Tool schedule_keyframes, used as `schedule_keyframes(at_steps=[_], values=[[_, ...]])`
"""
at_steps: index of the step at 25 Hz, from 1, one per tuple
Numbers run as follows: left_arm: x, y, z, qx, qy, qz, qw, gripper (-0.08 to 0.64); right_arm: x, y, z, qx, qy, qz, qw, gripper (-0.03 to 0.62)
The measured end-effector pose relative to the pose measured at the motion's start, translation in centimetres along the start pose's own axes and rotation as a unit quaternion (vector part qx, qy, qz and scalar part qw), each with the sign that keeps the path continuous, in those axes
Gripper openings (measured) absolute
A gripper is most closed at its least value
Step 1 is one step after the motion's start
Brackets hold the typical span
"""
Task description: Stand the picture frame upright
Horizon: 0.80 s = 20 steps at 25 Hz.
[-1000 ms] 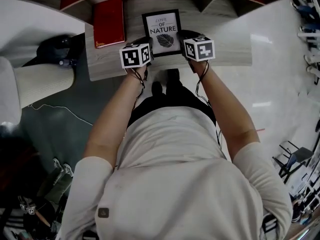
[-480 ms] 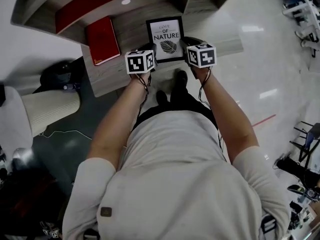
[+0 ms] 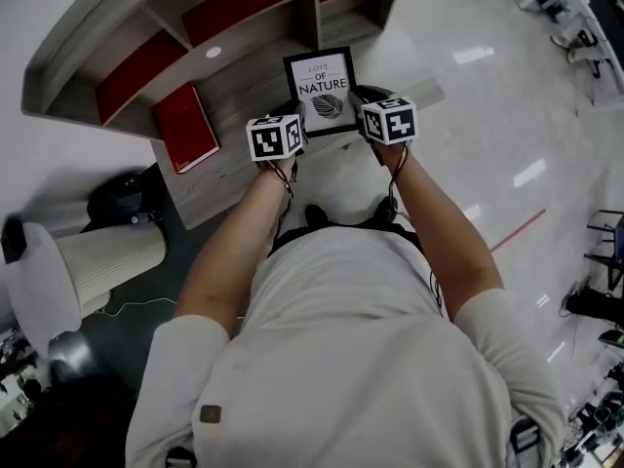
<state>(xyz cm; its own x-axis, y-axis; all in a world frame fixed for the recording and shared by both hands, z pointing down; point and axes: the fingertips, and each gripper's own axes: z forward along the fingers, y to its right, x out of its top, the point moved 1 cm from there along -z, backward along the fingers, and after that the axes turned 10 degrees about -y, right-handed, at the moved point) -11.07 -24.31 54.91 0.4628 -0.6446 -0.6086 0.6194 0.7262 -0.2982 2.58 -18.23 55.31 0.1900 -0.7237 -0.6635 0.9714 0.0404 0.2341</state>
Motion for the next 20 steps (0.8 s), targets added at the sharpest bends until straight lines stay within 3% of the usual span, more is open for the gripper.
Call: schedule_keyframes(at_steps=[13,20], values=[[2.3,14.9,4.9,0.004,0.016,0.008,0.9998,0.091,-1.5,12.7,-9.2,-0.002,0.018,-0.025,1.000,0.091],[3.0,22.2,7.5,0.008,0.028,0.017,0.9994,0.089,-3.3,19.2,-13.2,0.004,0.026,-0.016,1.000,0.089]])
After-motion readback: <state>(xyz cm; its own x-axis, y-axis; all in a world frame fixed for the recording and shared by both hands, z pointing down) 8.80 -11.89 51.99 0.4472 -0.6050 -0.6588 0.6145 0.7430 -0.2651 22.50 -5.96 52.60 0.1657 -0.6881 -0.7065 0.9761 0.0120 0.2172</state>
